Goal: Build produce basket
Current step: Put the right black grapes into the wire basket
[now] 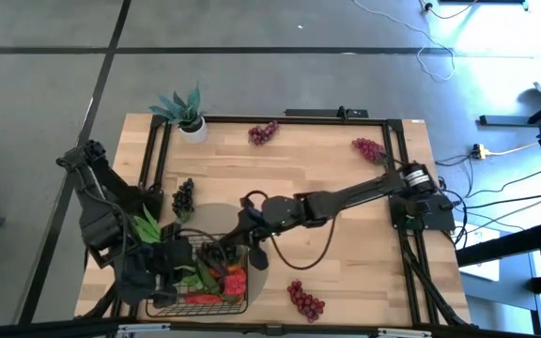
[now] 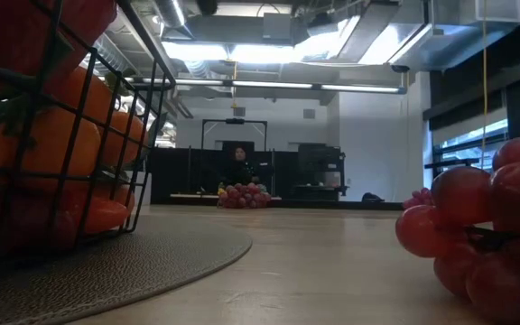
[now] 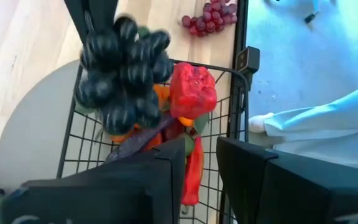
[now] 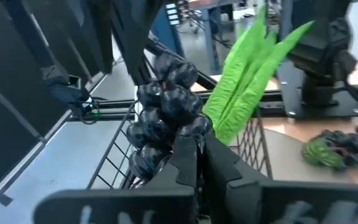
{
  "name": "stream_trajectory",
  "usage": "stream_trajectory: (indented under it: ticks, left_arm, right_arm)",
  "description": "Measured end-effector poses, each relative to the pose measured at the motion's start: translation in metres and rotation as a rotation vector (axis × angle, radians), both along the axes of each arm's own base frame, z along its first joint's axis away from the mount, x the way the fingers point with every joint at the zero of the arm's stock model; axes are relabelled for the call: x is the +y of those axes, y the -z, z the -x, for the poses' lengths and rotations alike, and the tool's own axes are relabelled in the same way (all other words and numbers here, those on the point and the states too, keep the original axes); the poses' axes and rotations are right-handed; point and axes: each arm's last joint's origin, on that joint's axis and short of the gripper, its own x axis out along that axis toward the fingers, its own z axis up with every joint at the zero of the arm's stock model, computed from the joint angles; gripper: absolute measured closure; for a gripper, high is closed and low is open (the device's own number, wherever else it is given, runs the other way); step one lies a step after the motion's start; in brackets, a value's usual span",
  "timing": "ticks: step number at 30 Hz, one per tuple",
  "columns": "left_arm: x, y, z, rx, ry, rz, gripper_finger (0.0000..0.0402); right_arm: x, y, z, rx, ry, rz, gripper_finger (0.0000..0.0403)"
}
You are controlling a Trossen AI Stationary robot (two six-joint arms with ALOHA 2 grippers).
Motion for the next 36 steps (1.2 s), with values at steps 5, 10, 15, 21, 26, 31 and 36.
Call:
stream_trajectory:
  ticks: [5, 10, 15, 21, 26, 31, 36]
  left_arm:
    - [-0.002, 0.000, 0.002, -0.001, 0.009, 0.001, 0.0320]
    - [-0.002, 0.000, 0.002, -0.001, 0.008, 0.001, 0.0320]
    - [-0.002, 0.000, 0.003, 0.000, 0.008, -0.001, 0.0320]
    - [-0.002, 0.000, 0.003, 0.007, -0.013, 0.019, 0.0320]
    - [-0.002, 0.000, 0.003, 0.011, -0.029, 0.035, 0.0320]
    - [-0.002, 0.000, 0.003, 0.013, -0.032, 0.038, 0.0320]
    - [-0.002, 0.000, 0.003, 0.013, -0.032, 0.039, 0.0320]
  right_arm:
    - [0.003, 0.021, -0.012, -0.027, -0.025, 0.021, 0.0403]
    - [0.007, 0.041, -0.023, -0.058, -0.081, 0.013, 0.0403]
    - [0.010, 0.065, -0.031, -0.056, -0.143, -0.006, 0.0403]
    - [0.007, 0.079, -0.035, -0.019, -0.143, -0.002, 0.0400]
    - [0.002, 0.082, -0.036, -0.002, -0.131, 0.002, 0.0388]
    - [0.001, 0.082, -0.036, 0.002, -0.128, 0.002, 0.0386]
    - [0.001, 0.085, -0.036, 0.042, -0.121, -0.014, 0.0383]
